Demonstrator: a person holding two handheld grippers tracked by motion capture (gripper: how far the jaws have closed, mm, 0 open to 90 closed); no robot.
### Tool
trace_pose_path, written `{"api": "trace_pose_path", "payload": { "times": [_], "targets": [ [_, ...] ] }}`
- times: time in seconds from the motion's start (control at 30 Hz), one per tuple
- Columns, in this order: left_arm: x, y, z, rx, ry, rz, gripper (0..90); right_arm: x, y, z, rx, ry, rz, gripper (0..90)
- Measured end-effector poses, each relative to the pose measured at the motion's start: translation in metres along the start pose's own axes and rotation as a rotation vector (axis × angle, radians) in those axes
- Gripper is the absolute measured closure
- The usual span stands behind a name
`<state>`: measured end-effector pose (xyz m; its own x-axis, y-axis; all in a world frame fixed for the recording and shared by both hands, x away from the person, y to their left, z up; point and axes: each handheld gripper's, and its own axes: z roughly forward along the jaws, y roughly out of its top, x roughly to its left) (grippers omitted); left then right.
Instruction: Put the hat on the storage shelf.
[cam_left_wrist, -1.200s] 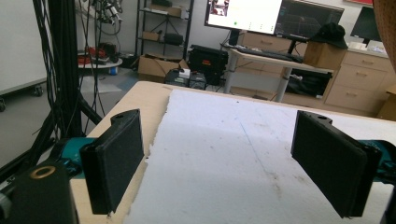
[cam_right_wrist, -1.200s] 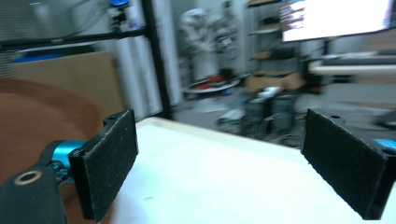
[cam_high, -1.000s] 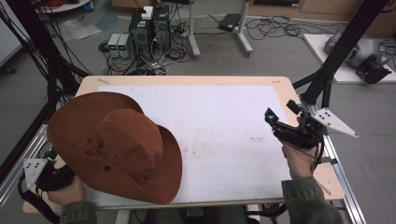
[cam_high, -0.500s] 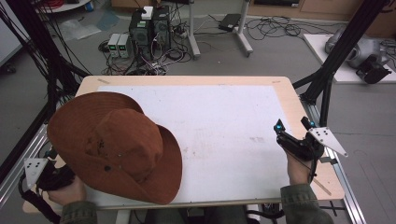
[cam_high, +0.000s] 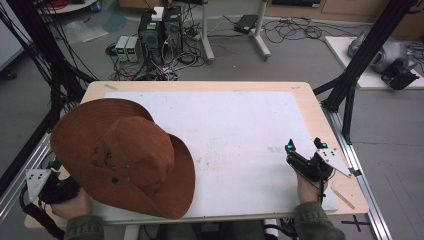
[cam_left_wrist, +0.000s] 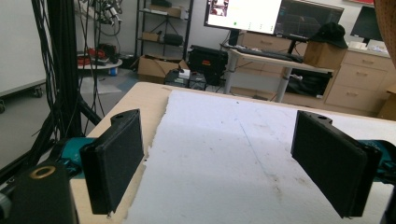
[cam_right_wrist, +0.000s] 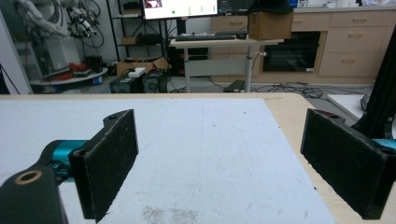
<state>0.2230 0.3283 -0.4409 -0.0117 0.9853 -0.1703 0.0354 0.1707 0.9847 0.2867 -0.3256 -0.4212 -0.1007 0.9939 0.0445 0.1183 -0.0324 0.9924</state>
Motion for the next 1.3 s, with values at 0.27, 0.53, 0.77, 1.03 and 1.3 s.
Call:
{"api": "trace_pose_path", "payload": {
  "times": [0.27, 0.53, 0.77, 1.03, 1.3],
  "targets": [
    [-0.0004, -0.0004, 0.0018, 0.009, -0.012, 0.003, 17.1, 0.0041, -0.0017, 0.0013, 0.006, 0.005, 0.005, 10.4],
    [-0.0005, -0.0001, 0.0015, 0.004, -0.014, -0.004, 17.1, 0.0053, -0.0029, -0.0019, 0.006, 0.013, 0.02, 10.4],
    [0.0008, -0.0012, 0.0032, 0.008, -0.017, -0.011, 17.1, 0.0045, -0.0043, 0.0003, 0.008, 0.018, 0.026, 10.4],
    [0.0067, -0.0005, -0.0015, -0.001, -0.001, -0.022, 17.1, 0.0045, -0.0051, 0.0023, 0.016, 0.02, 0.044, 10.5],
    [0.0036, -0.0014, 0.0019, 0.011, -0.021, -0.015, 17.1, 0.0028, -0.0061, 0.0024, 0.02, 0.03, 0.061, 10.5]
  ]
}}
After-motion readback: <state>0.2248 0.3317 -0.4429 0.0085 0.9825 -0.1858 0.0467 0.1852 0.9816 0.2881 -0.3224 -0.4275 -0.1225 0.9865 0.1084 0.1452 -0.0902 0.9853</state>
